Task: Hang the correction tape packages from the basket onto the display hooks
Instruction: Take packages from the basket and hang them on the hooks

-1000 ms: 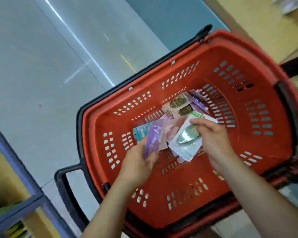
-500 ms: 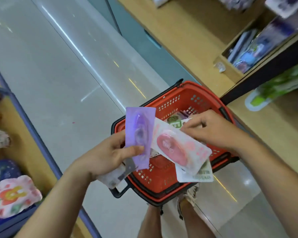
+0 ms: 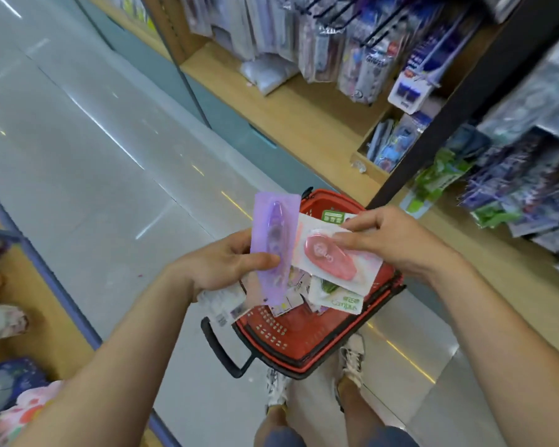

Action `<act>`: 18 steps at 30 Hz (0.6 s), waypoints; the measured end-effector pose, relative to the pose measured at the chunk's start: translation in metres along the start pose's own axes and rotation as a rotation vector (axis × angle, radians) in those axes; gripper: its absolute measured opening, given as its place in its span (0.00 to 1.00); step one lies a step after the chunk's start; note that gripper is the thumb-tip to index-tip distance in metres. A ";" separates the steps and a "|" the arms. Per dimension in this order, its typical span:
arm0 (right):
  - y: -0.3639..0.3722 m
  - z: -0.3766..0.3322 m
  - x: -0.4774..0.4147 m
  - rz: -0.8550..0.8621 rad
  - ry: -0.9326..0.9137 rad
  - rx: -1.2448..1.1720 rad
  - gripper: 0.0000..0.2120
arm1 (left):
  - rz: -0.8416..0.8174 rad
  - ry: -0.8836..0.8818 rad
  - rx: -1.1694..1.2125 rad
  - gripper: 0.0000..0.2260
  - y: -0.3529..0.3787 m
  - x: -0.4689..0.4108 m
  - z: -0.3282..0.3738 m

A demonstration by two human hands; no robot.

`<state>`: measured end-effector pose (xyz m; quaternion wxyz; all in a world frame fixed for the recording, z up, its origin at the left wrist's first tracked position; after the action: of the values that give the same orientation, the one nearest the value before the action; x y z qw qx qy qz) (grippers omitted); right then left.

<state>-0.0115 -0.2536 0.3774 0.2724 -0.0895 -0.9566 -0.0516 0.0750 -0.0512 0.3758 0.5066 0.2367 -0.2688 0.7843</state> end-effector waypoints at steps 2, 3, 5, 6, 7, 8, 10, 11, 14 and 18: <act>0.006 -0.019 0.018 0.051 -0.057 0.062 0.07 | 0.017 0.040 0.040 0.10 -0.002 0.011 0.015; 0.008 -0.026 0.028 0.085 -0.086 0.070 0.06 | 0.020 0.055 0.059 0.10 -0.002 0.018 0.022; 0.010 -0.037 0.051 0.143 -0.126 0.042 0.12 | -0.002 0.080 0.114 0.11 0.001 0.032 0.035; 0.012 -0.041 0.061 0.164 -0.127 0.030 0.19 | -0.012 0.093 0.134 0.10 0.003 0.038 0.043; 0.015 -0.045 0.073 0.179 -0.122 0.015 0.24 | -0.018 0.107 0.135 0.09 0.004 0.043 0.051; 0.018 -0.049 0.084 0.193 -0.115 -0.008 0.24 | -0.015 0.127 0.129 0.09 0.004 0.046 0.061; 0.021 -0.056 0.106 0.237 -0.126 -0.048 0.18 | 0.023 0.165 0.131 0.11 0.004 0.050 0.084; 0.018 -0.057 0.117 0.301 -0.143 -0.071 0.17 | 0.058 0.172 0.150 0.13 0.004 0.052 0.095; 0.004 -0.057 0.151 0.535 -0.224 -0.191 0.15 | 0.190 0.185 0.232 0.22 0.007 0.059 0.127; -0.002 -0.056 0.197 0.629 -0.315 -0.402 0.27 | 0.306 0.265 0.240 0.20 0.024 0.074 0.164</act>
<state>-0.1478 -0.2354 0.5287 0.1022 -0.4360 -0.8835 -0.1373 0.0419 -0.1188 0.5413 0.3811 0.1467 -0.1374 0.9024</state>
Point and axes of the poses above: each hand's wrist, its own x-axis away from the middle knuckle, its own y-axis out of the palm, z = x × y, the point moved 6 cm from there along -x, towards the middle knuckle, and after that the axes turned 10 degrees about -x, right-handed, at the moved point
